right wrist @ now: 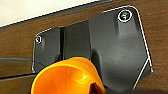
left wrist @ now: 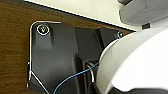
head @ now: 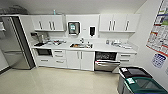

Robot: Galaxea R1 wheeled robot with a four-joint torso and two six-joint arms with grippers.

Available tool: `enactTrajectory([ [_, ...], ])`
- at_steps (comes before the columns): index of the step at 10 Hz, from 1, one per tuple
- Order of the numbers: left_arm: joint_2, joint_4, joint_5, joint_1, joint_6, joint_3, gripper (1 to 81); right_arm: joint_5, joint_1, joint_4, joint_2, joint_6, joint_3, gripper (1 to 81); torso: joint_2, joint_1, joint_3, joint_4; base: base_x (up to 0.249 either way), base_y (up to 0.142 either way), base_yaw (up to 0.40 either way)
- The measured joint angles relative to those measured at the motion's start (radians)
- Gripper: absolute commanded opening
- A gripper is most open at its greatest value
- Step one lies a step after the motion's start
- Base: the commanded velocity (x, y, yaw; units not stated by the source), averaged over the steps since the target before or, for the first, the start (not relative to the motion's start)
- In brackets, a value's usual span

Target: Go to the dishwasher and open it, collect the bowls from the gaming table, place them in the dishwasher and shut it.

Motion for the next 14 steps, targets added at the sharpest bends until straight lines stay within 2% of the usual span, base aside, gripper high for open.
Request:
enactTrajectory([
  [12, -0.008, 0.0, 0.0, 0.001, 0.0, 0.003, 1.0, 0.001, -0.002, 0.0, 0.001, 0.0, -0.002, 1.0, 0.0, 0.0, 0.0, 0.0, 0.191, 0.0, 0.0],
  [14, -0.016, 0.0, 0.018, 0.009, 0.0, -0.005, 1.0, -0.002, -0.011, 0.0, 0.011, -0.001, 0.005, 1.0, 0.0, -0.002, 0.0, 0.0, 0.191, 0.0, 0.0],
])
